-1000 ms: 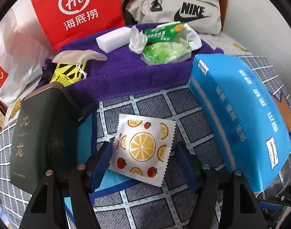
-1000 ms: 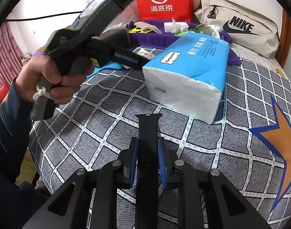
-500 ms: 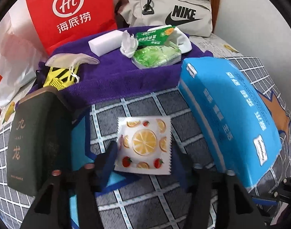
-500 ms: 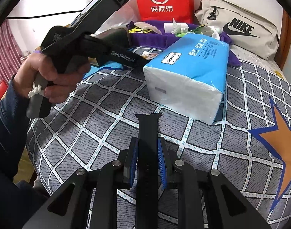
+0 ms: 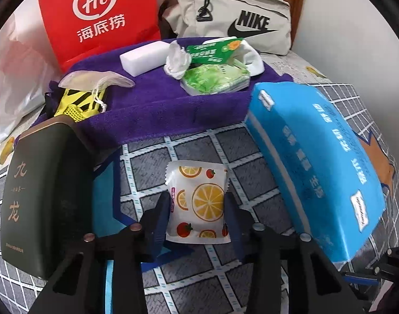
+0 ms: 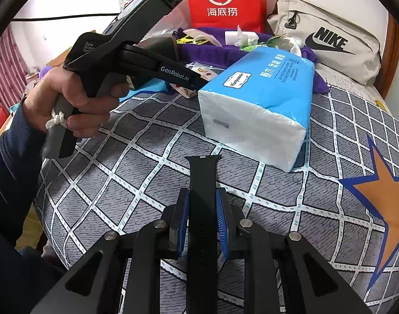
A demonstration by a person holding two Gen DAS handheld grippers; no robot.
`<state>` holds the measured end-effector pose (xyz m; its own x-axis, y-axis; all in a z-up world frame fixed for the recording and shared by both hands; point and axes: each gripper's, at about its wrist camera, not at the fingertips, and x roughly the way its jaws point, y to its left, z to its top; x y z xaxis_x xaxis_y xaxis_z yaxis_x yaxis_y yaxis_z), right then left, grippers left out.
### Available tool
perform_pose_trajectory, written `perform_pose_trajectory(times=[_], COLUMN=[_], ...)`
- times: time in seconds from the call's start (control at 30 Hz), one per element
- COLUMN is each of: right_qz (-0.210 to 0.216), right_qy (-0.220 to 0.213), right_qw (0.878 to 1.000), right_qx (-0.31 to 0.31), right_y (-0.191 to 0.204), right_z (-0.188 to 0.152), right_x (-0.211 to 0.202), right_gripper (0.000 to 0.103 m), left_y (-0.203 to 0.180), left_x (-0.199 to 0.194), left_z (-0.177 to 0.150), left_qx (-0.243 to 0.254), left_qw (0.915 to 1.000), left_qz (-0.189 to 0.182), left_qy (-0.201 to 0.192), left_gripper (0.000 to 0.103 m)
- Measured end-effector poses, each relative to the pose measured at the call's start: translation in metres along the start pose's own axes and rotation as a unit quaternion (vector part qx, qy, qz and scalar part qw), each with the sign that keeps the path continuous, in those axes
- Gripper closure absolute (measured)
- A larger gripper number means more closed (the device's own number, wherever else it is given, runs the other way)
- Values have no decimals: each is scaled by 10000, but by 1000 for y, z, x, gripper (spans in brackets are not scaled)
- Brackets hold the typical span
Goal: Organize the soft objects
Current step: 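Carry the watch strap with the right gripper while the left carries the sachet to the purple towel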
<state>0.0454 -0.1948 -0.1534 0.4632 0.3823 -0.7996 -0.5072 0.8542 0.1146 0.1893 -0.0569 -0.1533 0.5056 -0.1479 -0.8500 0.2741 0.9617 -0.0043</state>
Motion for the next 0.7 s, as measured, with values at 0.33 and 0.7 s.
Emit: perform_pose_trajectory(times=[0.33,0.7], right_qz=[-65,58], right_qy=[-77,-303], right_qw=[9999,9995], right_qx=[98,116], right_y=[1,16], right_z=[-1,5], right_x=[-3,-29], right_gripper=[82,82], left_y=[1,6], left_x=[-23,-59], left_z=[-10,-23], left_qx=[-170,-339], left_qw=[9996,9985], left_qz=[-178,-121], left_qy=[-131,-408], left_gripper=[75,75])
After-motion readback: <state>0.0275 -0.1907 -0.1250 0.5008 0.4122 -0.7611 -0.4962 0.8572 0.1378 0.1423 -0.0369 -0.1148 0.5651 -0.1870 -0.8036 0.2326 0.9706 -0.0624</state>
